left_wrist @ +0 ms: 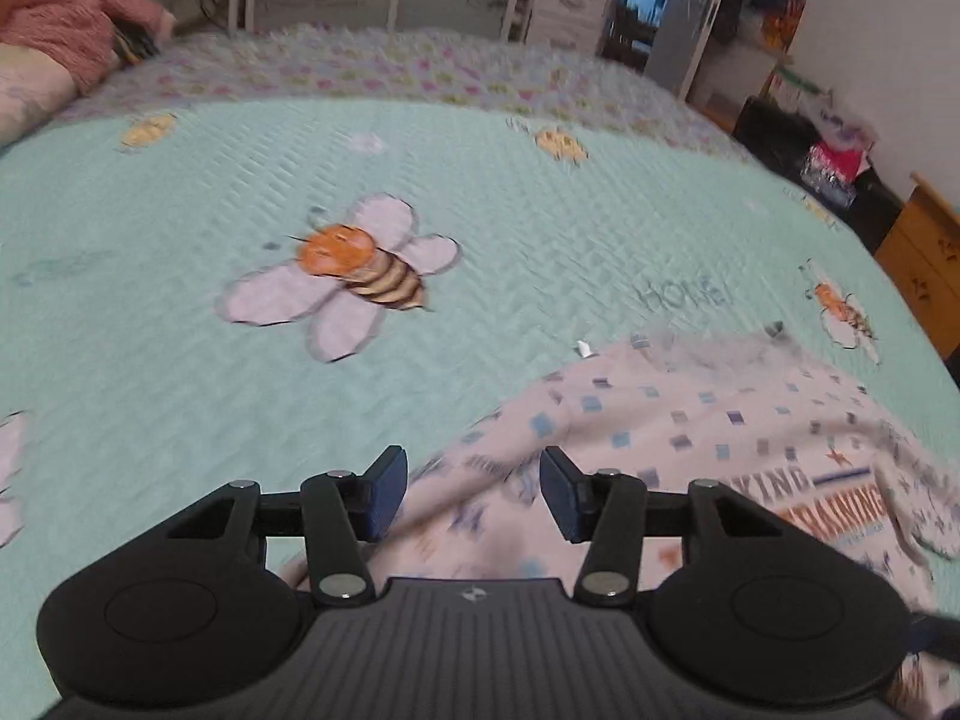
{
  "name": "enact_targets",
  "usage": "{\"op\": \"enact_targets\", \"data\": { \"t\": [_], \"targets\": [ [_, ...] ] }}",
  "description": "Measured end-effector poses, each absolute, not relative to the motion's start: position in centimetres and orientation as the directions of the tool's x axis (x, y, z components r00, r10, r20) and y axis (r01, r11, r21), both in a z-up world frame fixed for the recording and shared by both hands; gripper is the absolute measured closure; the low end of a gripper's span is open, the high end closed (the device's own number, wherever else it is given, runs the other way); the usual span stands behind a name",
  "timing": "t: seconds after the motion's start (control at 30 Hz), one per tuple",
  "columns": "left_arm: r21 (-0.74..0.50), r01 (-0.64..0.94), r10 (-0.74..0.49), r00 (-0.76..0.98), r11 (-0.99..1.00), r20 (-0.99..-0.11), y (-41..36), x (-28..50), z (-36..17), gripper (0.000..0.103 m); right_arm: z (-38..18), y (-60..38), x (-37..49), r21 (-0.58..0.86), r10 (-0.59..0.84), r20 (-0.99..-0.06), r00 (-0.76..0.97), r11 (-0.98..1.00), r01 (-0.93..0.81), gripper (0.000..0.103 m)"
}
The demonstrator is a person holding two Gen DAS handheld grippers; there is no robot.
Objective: Fold clothes
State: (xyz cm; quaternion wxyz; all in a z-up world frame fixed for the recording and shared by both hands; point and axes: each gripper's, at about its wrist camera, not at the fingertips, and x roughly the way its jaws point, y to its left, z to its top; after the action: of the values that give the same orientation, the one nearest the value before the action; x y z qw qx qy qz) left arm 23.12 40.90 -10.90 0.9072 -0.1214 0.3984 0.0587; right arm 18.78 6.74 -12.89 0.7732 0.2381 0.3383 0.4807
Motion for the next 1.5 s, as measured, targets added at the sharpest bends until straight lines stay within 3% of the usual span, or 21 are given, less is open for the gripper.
{"op": "enact_targets", "data": {
  "t": [0.17,0.23,0.47,0.57,0.67,0.7,0.73,0.77,0.8,1.33,1.4,1.43,1.47,1.5],
  "targets": [
    [-0.142,-0.158,0.002,0.672,0.977,-0.74,40.0,28.3,-12.2,0.053,-11.2,3.1,25.1,0.521,0.772,-0.371,0.516,0.633,-0.572,0.014],
    [-0.129,-0.146,0.006,0.683,0.981,-0.73,39.8,29.5,-12.4,0.053,-11.2,2.6,28.4,0.437,0.72,-0.406,0.564,0.694,-0.572,0.02],
    [-0.147,-0.065,-0.071,0.643,0.987,-0.763,38.8,33.2,-14.4,0.052,-13.2,5.6,37.8,0.16,0.582,-0.572,0.578,0.77,-0.617,0.033],
    [-0.146,-0.031,-0.093,0.639,0.989,-0.764,38.4,33.3,-15.0,0.049,-14.5,6.1,39.5,0.149,0.587,-0.618,0.523,0.741,-0.655,0.038],
    [-0.126,0.009,-0.102,0.642,0.992,-0.76,38.0,33.2,-15.2,0.049,-15.4,7.0,39.7,0.117,0.582,-0.651,0.487,0.711,-0.694,0.049],
    [-0.112,0.031,-0.106,0.641,0.993,-0.76,37.7,33.2,-15.3,0.055,-15.5,7.4,39.5,0.109,0.587,-0.652,0.48,0.699,-0.707,0.059],
    [-0.105,0.052,-0.113,0.641,0.993,-0.759,37.4,33.1,-15.2,0.063,-15.5,7.6,39.4,0.103,0.591,-0.652,0.475,0.69,-0.716,0.08],
    [-0.099,0.072,-0.122,0.641,0.992,-0.758,37.1,33.0,-15.2,0.086,-15.3,7.8,39.2,0.104,0.595,-0.65,0.473,0.686,-0.72,0.089],
    [-0.094,0.092,-0.131,0.64,0.991,-0.757,36.8,32.9,-15.1,0.096,-15.2,7.9,39.0,0.102,0.597,-0.647,0.475,0.685,-0.722,0.092],
    [0.146,-0.041,0.124,0.776,0.988,-0.619,34.4,33.4,-13.8,0.1,-13.6,10.6,40.3,-0.034,0.522,-0.593,0.613,0.745,-0.667,0.093],
    [0.183,-0.025,0.144,0.724,0.983,-0.675,34.2,34.4,-15.8,0.096,-14.8,11.1,40.9,-0.051,0.491,-0.61,0.622,0.759,-0.649,0.089],
    [0.204,-0.032,0.162,0.732,0.978,-0.662,34.0,34.2,-16.1,0.095,-15.4,11.4,41.3,-0.06,0.476,-0.618,0.626,0.765,-0.641,0.086],
    [0.225,-0.044,0.182,0.748,0.973,-0.638,33.8,33.7,-16.1,0.086,-15.7,11.4,41.5,-0.061,0.466,-0.62,0.632,0.774,-0.63,0.083],
    [0.23,-0.07,0.203,0.752,0.971,-0.627,33.8,33.4,-15.9,0.074,-15.6,10.8,41.4,-0.037,0.467,-0.614,0.637,0.788,-0.614,0.073]
  ]
}}
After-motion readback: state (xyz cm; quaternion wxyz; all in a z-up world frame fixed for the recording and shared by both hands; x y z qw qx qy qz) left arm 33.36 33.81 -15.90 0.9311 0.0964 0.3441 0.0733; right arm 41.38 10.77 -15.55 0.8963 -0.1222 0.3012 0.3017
